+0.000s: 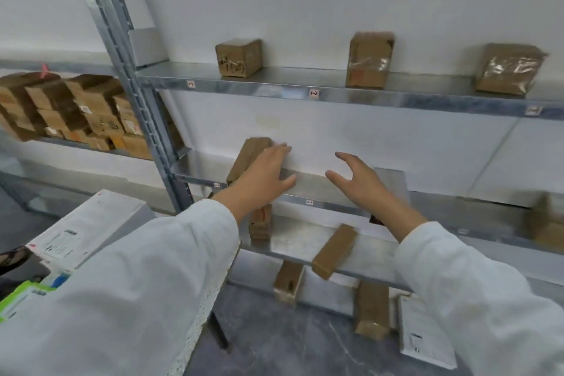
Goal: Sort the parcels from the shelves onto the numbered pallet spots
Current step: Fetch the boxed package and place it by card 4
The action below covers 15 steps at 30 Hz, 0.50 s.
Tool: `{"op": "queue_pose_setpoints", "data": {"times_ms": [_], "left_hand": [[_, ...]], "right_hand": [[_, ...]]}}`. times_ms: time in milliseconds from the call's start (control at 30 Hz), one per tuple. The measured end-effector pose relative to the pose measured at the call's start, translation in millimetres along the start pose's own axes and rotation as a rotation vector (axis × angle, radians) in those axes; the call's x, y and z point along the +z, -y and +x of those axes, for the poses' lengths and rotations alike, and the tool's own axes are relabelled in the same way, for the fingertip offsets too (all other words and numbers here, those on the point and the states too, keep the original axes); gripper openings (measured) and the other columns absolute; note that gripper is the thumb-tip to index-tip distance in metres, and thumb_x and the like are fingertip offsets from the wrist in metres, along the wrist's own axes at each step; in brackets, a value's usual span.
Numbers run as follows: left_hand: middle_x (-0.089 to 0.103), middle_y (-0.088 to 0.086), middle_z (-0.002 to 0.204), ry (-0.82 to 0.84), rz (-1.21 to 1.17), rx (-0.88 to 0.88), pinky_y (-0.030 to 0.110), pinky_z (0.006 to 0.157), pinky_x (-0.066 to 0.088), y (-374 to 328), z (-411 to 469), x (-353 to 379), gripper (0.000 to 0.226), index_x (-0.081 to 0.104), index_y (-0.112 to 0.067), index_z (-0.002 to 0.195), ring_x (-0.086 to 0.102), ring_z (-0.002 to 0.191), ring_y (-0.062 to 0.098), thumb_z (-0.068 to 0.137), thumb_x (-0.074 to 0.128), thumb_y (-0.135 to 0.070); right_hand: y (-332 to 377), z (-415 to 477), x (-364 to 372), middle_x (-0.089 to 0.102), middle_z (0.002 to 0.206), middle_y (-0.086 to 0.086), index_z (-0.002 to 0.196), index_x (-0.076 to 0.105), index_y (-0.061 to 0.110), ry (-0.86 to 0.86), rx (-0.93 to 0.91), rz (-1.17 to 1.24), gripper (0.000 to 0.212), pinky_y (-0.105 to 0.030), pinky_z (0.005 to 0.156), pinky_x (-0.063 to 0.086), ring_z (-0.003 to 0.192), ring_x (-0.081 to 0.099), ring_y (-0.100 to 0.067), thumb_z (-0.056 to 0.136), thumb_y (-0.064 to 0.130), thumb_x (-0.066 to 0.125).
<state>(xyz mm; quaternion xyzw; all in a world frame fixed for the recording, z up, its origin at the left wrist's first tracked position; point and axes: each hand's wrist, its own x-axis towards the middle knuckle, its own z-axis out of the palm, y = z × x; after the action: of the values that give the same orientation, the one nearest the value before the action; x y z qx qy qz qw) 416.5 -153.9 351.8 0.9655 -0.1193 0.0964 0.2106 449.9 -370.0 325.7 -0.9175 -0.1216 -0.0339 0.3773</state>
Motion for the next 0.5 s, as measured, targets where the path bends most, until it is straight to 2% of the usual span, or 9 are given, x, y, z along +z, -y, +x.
{"op": "queue_pose_setpoints", "data": {"times_ms": [67,167,267,433,500], "left_hand": [[0.025,0.002,0.158,0.017,-0.002,0.068,0.027,0.118,0.014,-15,5,4,0.068,0.028,-0.014,0.150,0.020,0.146,0.016,0.093,0.059,-0.034],[0.020,0.003,0.160,0.056,0.051,0.176,0.031,0.121,0.011,-32,6,14,0.068,0.022,-0.014,0.152,0.016,0.147,0.017,0.096,0.054,-0.036],[0.020,0.007,0.159,0.067,0.066,0.270,0.032,0.122,0.005,-44,5,32,0.064,0.022,-0.011,0.151,0.015,0.148,0.020,0.098,0.049,-0.034],[0.019,0.006,0.160,0.142,-0.007,0.336,0.032,0.121,0.005,-64,-5,64,0.062,0.021,-0.012,0.151,0.013,0.148,0.020,0.099,0.047,-0.035],[0.019,0.004,0.160,0.184,-0.036,0.352,0.031,0.119,0.011,-72,-11,77,0.063,0.021,-0.014,0.151,0.015,0.147,0.021,0.099,0.047,-0.037]], "right_hand": [[-7,-11,-13,0.033,0.155,0.004,0.149,0.033,0.021,-0.046,0.044,-0.008,0.061,-0.029,0.112,0.028,0.140,0.033,-0.016,0.096,0.043,0.054],[-16,-30,-27,0.032,0.155,0.004,0.149,0.033,0.023,-0.091,0.135,-0.023,0.060,-0.032,0.112,0.029,0.141,0.033,-0.018,0.096,0.042,0.054],[-29,-53,-36,0.033,0.155,0.002,0.149,0.033,0.019,-0.108,0.193,-0.043,0.062,-0.030,0.112,0.027,0.141,0.033,-0.018,0.096,0.040,0.055],[-50,-102,-48,0.034,0.154,0.003,0.149,0.031,0.022,-0.141,0.331,-0.072,0.062,-0.029,0.109,0.029,0.139,0.035,-0.018,0.095,0.042,0.056],[-57,-124,-53,0.034,0.154,0.004,0.149,0.032,0.024,-0.153,0.379,-0.095,0.062,-0.032,0.110,0.029,0.139,0.035,-0.017,0.095,0.044,0.055]]}}
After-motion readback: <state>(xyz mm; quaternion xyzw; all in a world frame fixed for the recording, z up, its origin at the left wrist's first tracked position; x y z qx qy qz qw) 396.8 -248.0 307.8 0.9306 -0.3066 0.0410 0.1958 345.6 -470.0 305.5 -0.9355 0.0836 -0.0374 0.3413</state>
